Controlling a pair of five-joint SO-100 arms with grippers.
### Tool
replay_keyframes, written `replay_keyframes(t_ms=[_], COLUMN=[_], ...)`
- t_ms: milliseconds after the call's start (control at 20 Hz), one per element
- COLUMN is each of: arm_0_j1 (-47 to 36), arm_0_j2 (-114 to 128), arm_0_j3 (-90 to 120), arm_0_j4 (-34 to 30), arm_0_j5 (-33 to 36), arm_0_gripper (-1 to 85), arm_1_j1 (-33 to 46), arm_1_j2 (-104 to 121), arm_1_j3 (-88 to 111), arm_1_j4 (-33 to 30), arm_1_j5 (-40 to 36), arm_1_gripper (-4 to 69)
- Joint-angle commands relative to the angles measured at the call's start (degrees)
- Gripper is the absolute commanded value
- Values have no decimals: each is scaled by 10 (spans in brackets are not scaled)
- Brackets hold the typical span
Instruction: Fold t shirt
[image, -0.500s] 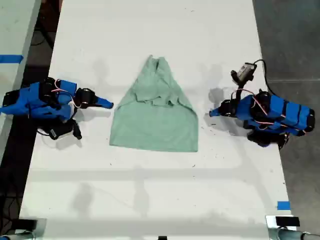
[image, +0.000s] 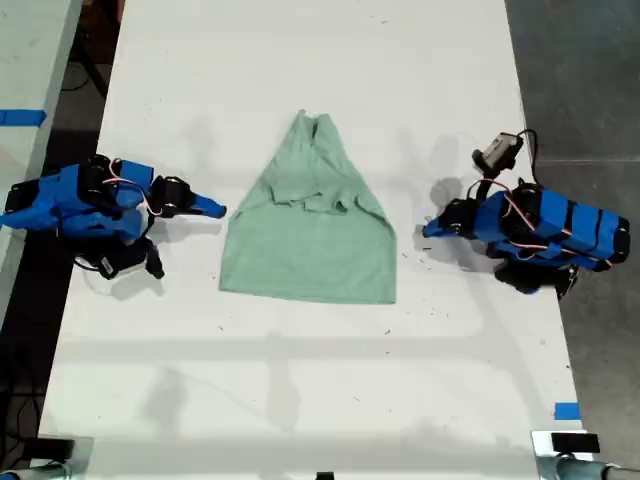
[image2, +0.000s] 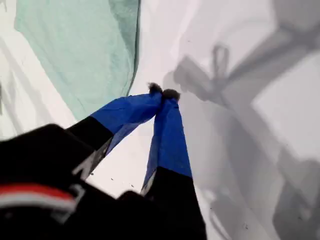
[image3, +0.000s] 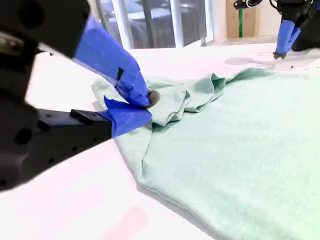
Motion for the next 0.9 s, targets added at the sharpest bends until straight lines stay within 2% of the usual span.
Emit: replay_keyframes(t_ms=[0, 150, 200, 250, 350, 400, 600, 750, 800, 850], arm_0_j1=[8, 8, 8, 6, 3, 3, 4, 4, 4, 4], arm_0_j2=[4, 4, 4, 4, 4, 4, 4, 4, 4, 4], arm_0_j3=[5, 5, 5, 5, 5, 5, 5, 4, 4, 4], arm_0_j4=[3, 3, 3, 3, 3, 3, 2, 0, -1, -1], arm_0_j5=[-13, -14, -14, -13, -11, -11, -8, -3, -2, -1], arm_0_gripper=[0, 0, 0, 0, 0, 0, 0, 0, 0, 0], arm_1_j1=[-22, -45, -62, -88, -134, -150, -181, -186, -186, -186], arm_1_j2=[4, -157, -231, -309, -471, -547, -759, -850, -877, -907], arm_1_j3=[-56, -182, -207, -234, -293, -321, -417, -442, -439, -436], arm_1_j4=[-23, -15, -36, -57, -96, -116, -179, -227, -252, -267], arm_1_j5=[0, 27, 38, 58, 107, 122, 139, 136, 134, 134], arm_1_gripper=[3, 12, 47, 140, 256, 270, 268, 239, 211, 133])
